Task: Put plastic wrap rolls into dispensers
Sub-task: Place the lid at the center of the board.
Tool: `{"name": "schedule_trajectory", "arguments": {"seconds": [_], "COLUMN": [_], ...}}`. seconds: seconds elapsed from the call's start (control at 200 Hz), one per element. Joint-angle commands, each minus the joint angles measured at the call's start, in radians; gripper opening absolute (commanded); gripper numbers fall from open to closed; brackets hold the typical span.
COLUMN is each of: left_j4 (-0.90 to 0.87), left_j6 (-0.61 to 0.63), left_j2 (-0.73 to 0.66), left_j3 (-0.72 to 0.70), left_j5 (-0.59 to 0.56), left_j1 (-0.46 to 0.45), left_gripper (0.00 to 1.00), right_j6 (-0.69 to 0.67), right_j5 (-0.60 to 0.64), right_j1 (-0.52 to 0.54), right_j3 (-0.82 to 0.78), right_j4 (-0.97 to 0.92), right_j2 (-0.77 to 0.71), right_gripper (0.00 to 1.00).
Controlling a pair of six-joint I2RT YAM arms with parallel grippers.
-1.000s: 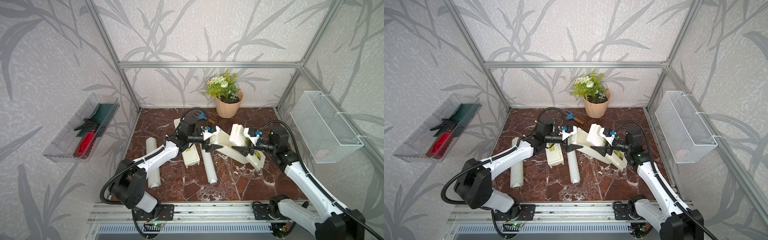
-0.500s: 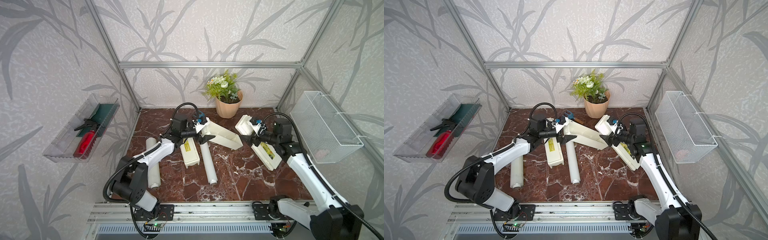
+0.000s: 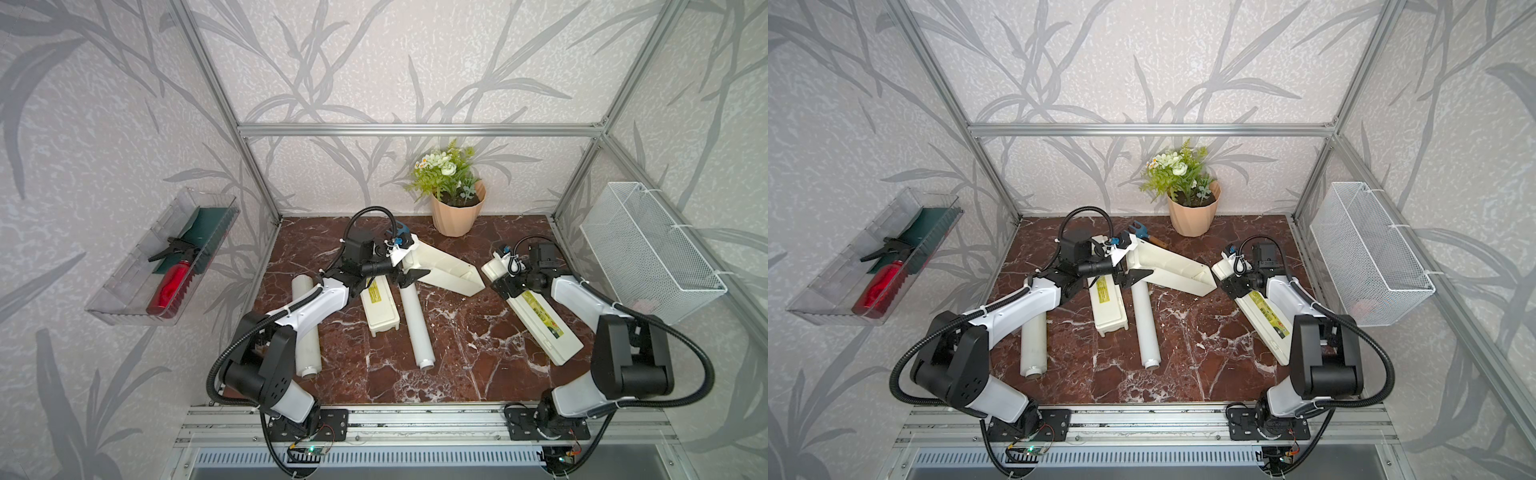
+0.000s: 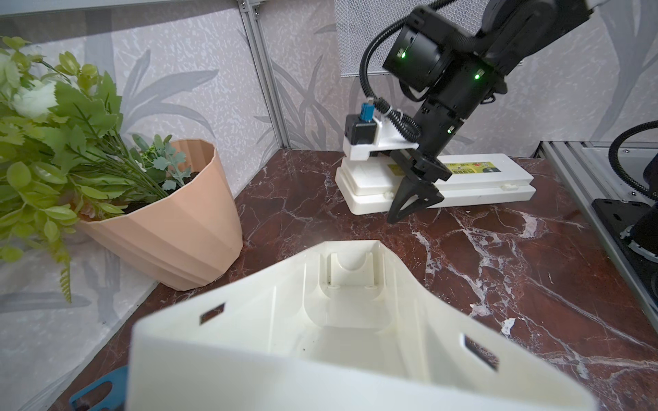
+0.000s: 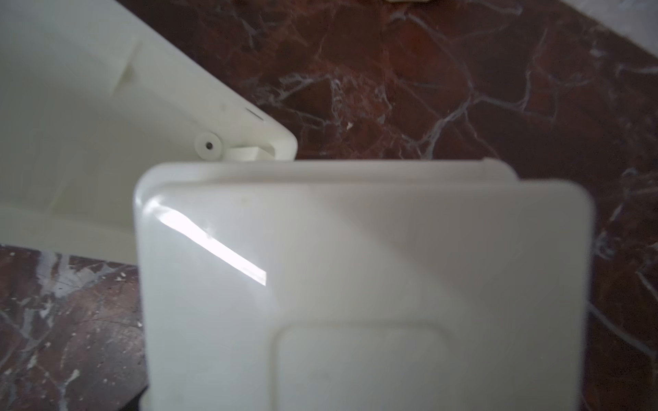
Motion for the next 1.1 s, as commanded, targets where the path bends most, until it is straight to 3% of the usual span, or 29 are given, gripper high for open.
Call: {"name": "schedule_trajectory", "arguments": {"seconds": [0.0, 0.095, 0.31, 0.39, 0.46, 0.75, 0.85, 0.945, 1.005, 1.095], "left_j4": [0.012, 0.02, 0.006, 0.02, 0.031, 0.067, 0.078, 0.083, 0.087, 0.087], "left_j6": [0.01, 0.009, 0.027, 0.018, 0.009, -0.005, -0.007, -0.007, -0.001, 0.004], "left_j2": [0.01, 0.014, 0.021, 0.032, 0.044, 0.069, 0.079, 0.092, 0.098, 0.105], "left_j3": [-0.005, -0.005, -0.002, -0.001, 0.004, 0.008, 0.005, 0.006, 0.005, 0.011], "left_j5": [-0.007, -0.011, -0.02, -0.017, -0.011, -0.007, -0.005, 0.01, 0.021, 0.04], "left_j1": [0.002, 0.004, 0.003, 0.004, 0.003, 0.002, 0.002, 0.002, 0.001, -0.003], "left_gripper": [0.0, 0.0, 0.0, 0.0, 0.0, 0.01, 0.02, 0.02, 0.02, 0.02], "right_j6": [-0.051, -0.081, -0.041, -0.019, -0.013, -0.047, -0.117, -0.264, -0.349, -0.332], "right_j5": [0.039, 0.039, 0.059, 0.073, 0.085, 0.018, -0.114, -0.382, -0.567, -0.694], "right_j1": [-0.005, -0.02, -0.061, -0.075, -0.08, -0.086, -0.086, -0.083, -0.082, -0.059], "right_j3": [0.04, 0.055, 0.114, 0.156, 0.188, 0.259, 0.233, 0.156, 0.051, -0.067], "right_j4": [0.006, 0.006, -0.018, -0.051, -0.078, -0.178, -0.183, -0.182, -0.092, 0.09], "right_j2": [0.067, 0.139, 0.219, 0.238, 0.25, 0.175, 0.07, -0.064, -0.169, -0.277], "right_gripper": [0.4, 0.44, 0.65, 0.77, 1.0, 0.99, 0.99, 0.99, 0.99, 1.0]}}
